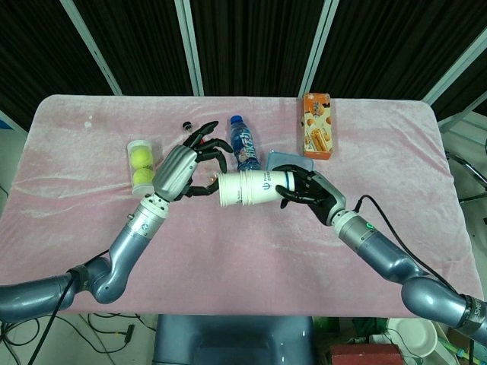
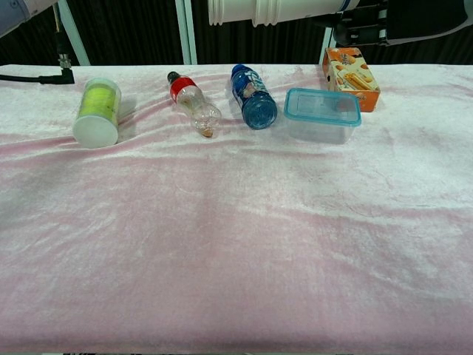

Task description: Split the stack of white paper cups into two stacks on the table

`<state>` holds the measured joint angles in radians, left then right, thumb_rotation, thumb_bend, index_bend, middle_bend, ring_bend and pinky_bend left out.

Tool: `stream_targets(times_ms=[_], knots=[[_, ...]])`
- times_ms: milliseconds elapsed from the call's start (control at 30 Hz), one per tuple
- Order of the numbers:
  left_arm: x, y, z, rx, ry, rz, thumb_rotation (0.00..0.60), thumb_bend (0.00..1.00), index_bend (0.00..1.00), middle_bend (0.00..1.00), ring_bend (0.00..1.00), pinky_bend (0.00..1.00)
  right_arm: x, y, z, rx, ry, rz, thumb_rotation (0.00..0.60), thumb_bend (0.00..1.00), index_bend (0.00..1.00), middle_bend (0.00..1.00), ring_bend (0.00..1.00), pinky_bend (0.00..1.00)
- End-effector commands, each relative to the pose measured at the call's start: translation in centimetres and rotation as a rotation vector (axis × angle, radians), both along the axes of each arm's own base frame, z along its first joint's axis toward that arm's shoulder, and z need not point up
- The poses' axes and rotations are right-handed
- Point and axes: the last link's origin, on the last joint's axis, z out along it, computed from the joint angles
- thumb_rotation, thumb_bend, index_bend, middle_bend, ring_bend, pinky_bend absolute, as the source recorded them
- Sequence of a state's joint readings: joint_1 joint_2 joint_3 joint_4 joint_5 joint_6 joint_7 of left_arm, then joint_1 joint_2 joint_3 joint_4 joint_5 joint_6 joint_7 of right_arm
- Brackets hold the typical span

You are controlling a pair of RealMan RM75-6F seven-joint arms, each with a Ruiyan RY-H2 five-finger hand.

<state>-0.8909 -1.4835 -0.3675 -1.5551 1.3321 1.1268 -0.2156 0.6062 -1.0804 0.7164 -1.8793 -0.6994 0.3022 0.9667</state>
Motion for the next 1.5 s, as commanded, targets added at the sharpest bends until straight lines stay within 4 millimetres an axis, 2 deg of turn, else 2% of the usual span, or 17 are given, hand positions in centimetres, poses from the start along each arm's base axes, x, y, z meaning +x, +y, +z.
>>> stream_targets(times_ms=[33, 233, 667, 900, 1100, 1300, 1500], knots=[[-0.2, 0.0, 0.1, 0.0, 0.001, 0.003, 0.6, 0.63, 0.77, 0.34, 0.0, 0.13, -0.5, -0.1, 0.3, -0.005, 0.007, -0.011, 0.6, 0.52, 0.72, 0.56, 0.64, 0.56], [-0.9, -0.1, 0.5, 0.0, 0.025, 0.005, 0.6, 0.63, 0.77, 0.34, 0.0, 0.13, -1.6, -0.4, 1.0, -0.025, 0.017, -0.034, 0.6, 0.52, 0.72, 0.56, 0.64, 0.56], [-3.1, -0.2, 2.7, -0.05, 0.08, 0.07, 0.6, 0.62, 0.75, 0.34, 0.0, 0.12, -3.8, -1.1, 2.5, -0.094, 0.125, -0.015, 0.6, 0.52, 0.73, 0.56, 0.64, 0.56], [-4.5, -0.4, 4.8, -0.119, 0.226, 0.181, 0.6, 0.6, 0.75, 0.33, 0.0, 0.1, -6.3, -1.7, 3.5, -0.225, 0.384, 0.078, 0.6, 0.52, 0.73, 0.55, 0.63, 0.56], [-5.7, 0.5, 6.5, -0.029, 0.459, 0.284, 0.6, 0.6, 0.75, 0.31, 0.0, 0.06, -7.9, -2.2, 3.7, -0.269, 0.608, 0.168, 0.6, 0.52, 0.73, 0.55, 0.63, 0.56], [-6.6, 0.4, 7.0, -0.056, 0.624, 0.424, 0.6, 0.6, 0.74, 0.31, 0.0, 0.03, -9.0, -1.3, 3.3, -0.359, 0.837, 0.284, 0.6, 0.52, 0.73, 0.54, 0.62, 0.56], [-8.2, -0.1, 7.1, -0.105, 0.758, 0.52, 0.6, 0.6, 0.74, 0.29, 0.0, 0.0, -9.3, -0.7, 2.8, -0.427, 0.985, 0.335, 0.6, 0.52, 0.73, 0.54, 0.62, 0.56]])
